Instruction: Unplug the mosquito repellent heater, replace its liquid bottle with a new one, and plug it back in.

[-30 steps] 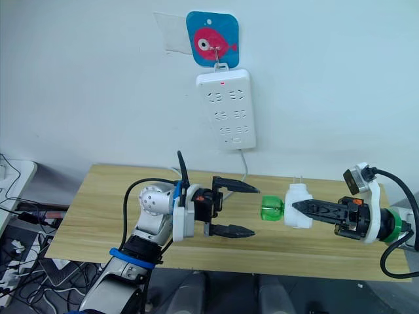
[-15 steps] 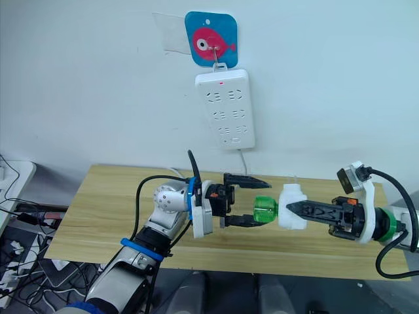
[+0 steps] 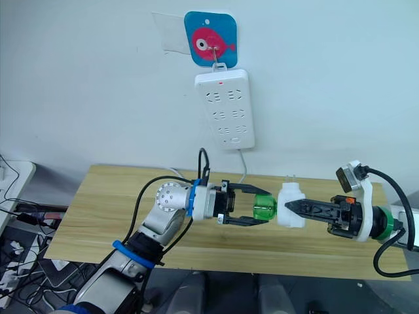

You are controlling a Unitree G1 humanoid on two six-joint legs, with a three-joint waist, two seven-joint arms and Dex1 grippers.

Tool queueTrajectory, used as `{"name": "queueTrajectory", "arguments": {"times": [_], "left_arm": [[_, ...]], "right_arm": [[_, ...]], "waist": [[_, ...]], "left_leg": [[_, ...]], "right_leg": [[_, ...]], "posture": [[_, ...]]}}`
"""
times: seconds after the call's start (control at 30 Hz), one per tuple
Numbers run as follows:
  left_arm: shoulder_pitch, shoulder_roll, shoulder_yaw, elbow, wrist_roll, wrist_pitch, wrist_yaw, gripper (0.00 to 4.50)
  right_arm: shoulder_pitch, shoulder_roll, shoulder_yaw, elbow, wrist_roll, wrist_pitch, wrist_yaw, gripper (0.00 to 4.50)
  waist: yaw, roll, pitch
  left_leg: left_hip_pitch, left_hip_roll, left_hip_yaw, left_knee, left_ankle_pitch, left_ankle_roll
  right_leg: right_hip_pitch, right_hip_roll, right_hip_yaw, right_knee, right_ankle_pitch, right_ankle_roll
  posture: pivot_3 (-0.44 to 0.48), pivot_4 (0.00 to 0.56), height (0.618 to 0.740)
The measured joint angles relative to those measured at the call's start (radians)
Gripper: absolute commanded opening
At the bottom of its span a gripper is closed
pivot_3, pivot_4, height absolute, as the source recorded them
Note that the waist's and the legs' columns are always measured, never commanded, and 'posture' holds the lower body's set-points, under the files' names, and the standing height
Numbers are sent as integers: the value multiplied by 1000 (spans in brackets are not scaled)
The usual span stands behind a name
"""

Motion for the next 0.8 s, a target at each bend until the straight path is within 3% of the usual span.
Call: {"name": "queueTrajectory", "arguments": {"times": [0.17, 0.27, 0.37, 0.43, 0.67, 0.8], "left_arm": [[-55, 68, 18, -138, -281, 682, 97, 2242], [-153, 60, 95, -80, -530, 1190, 219, 2242], [-208, 0, 198, 55, -660, 1495, 320, 2242], [-210, -15, 231, 88, -688, 1585, 348, 2242], [-208, -23, 301, 86, -665, 1660, 401, 4462], [-208, -18, 313, 58, -640, 1654, 391, 4488]], "right_arm": [[2, -32, -1, -13, 8, -1, -2, 2958], [4, -32, 1, -20, 7, -10, -2, 2958], [3, -32, 4, -26, 7, -17, -2, 2958], [4, -32, 15, -33, 7, -19, -2, 2958], [25, -38, 16, -48, 3, -21, -2, 2958], [28, -38, 15, -44, 3, -22, -2, 2958]], "waist": [[-2, 0, 0], [-6, -1, 1], [-17, -1, 1], [-22, -1, 1], [-23, -1, 1], [-22, -1, 1]], "left_leg": [[0, 0, -1, 0, 0, 0], [-1, 0, -3, 0, 0, 1], [-1, -1, -2, 0, 0, 1], [-1, -1, -3, -1, 0, 1], [0, -1, -1, 0, 1, 0], [0, -1, -1, 0, 1, 0]], "right_leg": [[0, 0, -1, 0, 0, 0], [0, 0, -3, 0, 0, 1], [0, 0, -3, -1, -1, 0], [0, 0, -3, -1, -1, 0], [0, 0, -2, 0, -1, 0], [0, -1, -2, 0, -1, 0]], "posture": [[76, 269, 740], [76, 269, 740], [70, 272, 740], [70, 271, 740], [70, 273, 740], [73, 274, 740]]}}
